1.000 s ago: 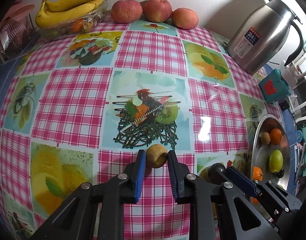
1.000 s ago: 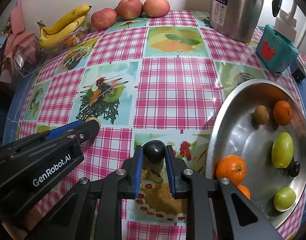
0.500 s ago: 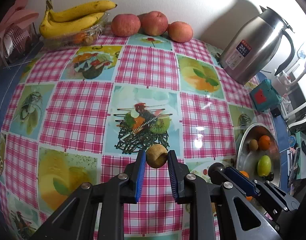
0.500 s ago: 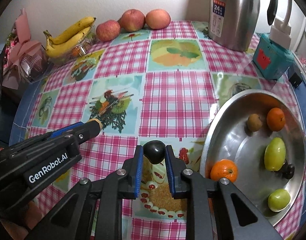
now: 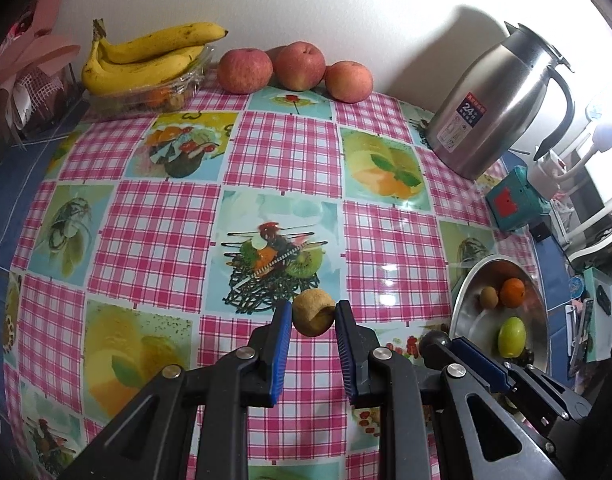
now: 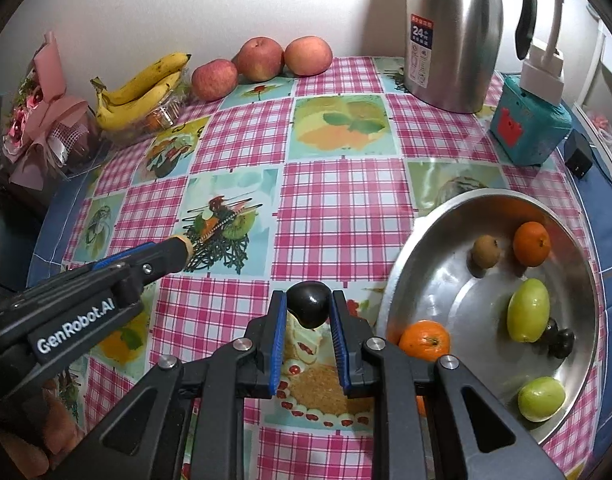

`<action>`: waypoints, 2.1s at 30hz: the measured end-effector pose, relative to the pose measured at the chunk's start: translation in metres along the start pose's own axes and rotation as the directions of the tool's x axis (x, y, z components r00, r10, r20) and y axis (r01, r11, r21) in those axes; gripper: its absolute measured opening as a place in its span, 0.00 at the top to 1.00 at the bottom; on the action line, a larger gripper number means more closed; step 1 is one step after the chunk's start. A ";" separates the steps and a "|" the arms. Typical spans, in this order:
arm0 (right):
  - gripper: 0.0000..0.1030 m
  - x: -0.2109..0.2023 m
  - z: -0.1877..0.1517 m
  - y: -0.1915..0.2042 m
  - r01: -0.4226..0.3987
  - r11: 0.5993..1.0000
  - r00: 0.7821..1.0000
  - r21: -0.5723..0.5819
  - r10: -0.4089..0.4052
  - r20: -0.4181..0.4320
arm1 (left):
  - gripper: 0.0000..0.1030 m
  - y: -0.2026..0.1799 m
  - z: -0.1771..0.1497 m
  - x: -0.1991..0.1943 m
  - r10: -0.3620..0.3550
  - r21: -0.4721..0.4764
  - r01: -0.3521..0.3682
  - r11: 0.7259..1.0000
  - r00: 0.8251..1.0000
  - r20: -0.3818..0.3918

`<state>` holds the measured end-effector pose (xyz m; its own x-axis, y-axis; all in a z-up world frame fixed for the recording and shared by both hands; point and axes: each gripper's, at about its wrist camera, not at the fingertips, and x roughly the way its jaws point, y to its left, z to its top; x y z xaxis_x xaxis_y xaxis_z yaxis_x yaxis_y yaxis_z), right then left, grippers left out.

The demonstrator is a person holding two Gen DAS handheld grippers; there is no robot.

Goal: Organize fruits
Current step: 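Lift and carry the plum and brown fruit over the steel bowl, then open the right gripper to drop the plum while the left releases the brown fruit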

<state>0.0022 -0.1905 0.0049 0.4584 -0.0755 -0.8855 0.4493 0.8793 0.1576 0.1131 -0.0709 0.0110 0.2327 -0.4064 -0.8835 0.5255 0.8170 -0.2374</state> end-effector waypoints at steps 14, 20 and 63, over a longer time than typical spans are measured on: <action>0.78 -0.012 -0.003 -0.060 0.038 0.995 0.999 0.096 -0.040 0.013 | 0.77 -0.055 -0.006 0.000 -0.041 0.056 0.041 0.998 0.999 -0.002; 0.78 -0.021 -0.006 -0.100 0.074 0.985 0.997 0.156 -0.078 0.023 | 0.77 -0.096 -0.014 0.007 -0.082 0.112 0.085 0.990 0.996 -0.027; 0.78 -0.032 -0.014 -0.151 0.063 0.971 0.997 0.231 -0.070 0.023 | 0.77 -0.158 -0.039 0.038 -0.046 0.247 0.059 0.967 0.997 -0.060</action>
<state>-0.0909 -0.3144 0.0039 0.4434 -0.1481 -0.8840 0.6425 0.7402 0.1982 0.0071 -0.1997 -0.0008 0.1588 -0.4179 -0.8945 0.7244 0.6649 -0.1821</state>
